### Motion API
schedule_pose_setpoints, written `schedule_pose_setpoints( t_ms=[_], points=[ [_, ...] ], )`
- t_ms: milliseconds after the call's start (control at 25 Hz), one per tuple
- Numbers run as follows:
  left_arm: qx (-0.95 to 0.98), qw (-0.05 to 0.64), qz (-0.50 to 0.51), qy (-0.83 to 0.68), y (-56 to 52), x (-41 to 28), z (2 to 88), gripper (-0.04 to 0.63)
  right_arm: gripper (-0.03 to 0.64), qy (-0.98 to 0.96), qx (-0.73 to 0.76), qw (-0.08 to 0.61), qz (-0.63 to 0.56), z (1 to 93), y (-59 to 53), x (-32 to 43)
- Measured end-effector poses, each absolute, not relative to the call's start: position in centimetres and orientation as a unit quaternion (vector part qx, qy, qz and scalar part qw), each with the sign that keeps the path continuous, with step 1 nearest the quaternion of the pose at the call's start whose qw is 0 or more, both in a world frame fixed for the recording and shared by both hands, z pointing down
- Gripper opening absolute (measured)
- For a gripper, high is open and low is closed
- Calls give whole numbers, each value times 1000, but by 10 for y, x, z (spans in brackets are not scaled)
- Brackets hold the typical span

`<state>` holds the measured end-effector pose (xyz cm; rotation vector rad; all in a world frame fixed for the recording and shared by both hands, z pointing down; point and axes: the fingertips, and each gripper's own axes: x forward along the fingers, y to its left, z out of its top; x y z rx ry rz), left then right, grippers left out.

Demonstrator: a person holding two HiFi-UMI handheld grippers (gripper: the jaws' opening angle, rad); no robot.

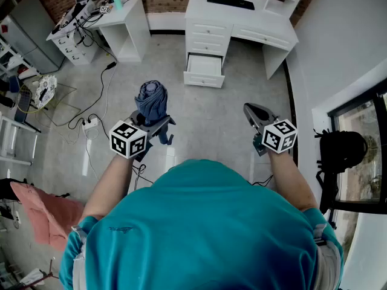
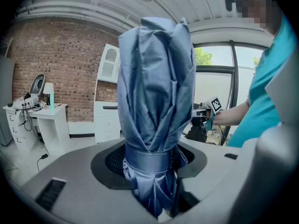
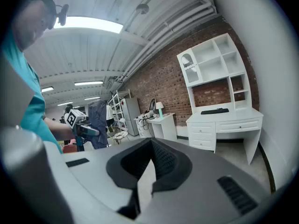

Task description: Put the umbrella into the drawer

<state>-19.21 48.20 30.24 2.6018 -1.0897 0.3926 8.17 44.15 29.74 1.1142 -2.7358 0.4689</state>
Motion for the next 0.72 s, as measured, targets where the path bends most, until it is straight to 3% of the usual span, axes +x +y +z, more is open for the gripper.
schedule_pose_setpoints(
  t_ms=[720],
  points=[
    [901, 141, 137, -386, 481, -185, 301, 233, 21, -915, 367, 67, 151, 291, 438, 89]
  ],
)
